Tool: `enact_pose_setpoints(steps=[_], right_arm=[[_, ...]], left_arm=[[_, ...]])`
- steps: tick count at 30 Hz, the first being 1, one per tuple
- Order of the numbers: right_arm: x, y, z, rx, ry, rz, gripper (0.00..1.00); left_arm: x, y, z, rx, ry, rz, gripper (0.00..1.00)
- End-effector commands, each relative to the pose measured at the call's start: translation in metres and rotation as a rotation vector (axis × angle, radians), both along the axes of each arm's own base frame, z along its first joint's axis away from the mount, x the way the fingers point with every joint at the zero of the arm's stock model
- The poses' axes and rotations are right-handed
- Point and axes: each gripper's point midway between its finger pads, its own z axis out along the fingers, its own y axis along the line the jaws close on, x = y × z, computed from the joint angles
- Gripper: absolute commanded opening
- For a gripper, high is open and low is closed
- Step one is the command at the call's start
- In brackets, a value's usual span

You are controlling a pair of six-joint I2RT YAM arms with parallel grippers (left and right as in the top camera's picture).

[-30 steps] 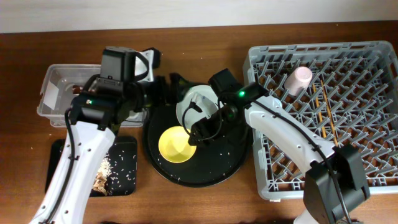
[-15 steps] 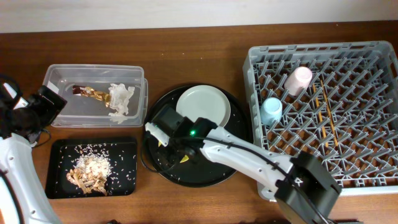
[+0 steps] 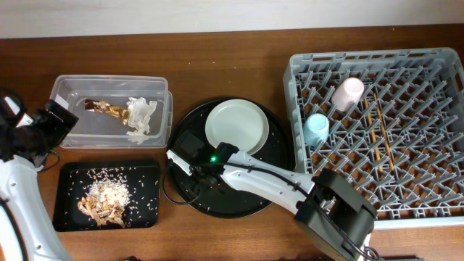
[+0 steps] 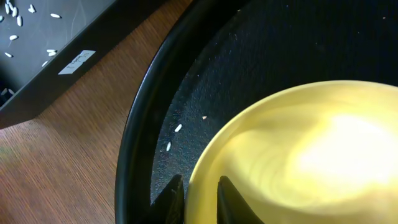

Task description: Sort waste into correct bins and load items into the dishwasher rack

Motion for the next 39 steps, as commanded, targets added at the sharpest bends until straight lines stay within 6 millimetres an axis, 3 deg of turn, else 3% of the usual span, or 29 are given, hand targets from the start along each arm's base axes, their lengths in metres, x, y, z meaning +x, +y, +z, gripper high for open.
enact_pose_setpoints(steps=[1,3,5,9,16,21,26,29,31,36,39], right_arm=[[-0.003,-0.001,-0.005,-0.016,0.0,0.006,0.18],[-0.001,0.001,-0.004,-0.003,0.005,-0.024,0.15],[0.007,0.006,0.004,0.03,0.011,-0.087,0.04],[0.022,0.009,0.035,0.116,0.037,-0.159,0.04],[0.016,-0.015,0.022,0.039,0.099,-0.209,0.05],[0.01,-0.022,0.01,0.01,0.119,-0.209,0.32],[0.01,-0.01,0.006,0.033,0.102,-0.19,0.4],[0.008,-0.007,-0.007,-0.003,0.072,-0.179,0.41],[0.009,-0.009,-0.013,-0.024,0.058,-0.184,0.37],[0.002,-0.004,-0.014,-0.015,0.078,-0.169,0.06],[-0.004,0.006,0.003,0.034,0.095,-0.144,0.04]], left_arm=[[-0.003,0.0,0.006,0.018,-0.013,-0.009,0.99],[-0.003,0.0,0.006,0.018,-0.013,-0.009,0.99],[-0.003,0.0,0.006,0.018,-0.013,-0.009,0.99],[-0.003,0.0,0.006,0.018,-0.013,-0.009,0.99],[-0.003,0.0,0.006,0.018,-0.013,-0.009,0.99],[-0.003,0.0,0.006,0.018,-0.013,-0.009,0.99],[-0.003,0.0,0.006,0.018,-0.013,-0.009,0.99],[-0.003,0.0,0.006,0.018,-0.013,-0.009,0.99],[-0.003,0.0,0.006,0.018,-0.013,-0.009,0.99],[-0.003,0.0,0.006,0.018,-0.013,-0.009,0.99],[-0.003,0.0,0.006,0.018,-0.013,-0.009,0.99]])
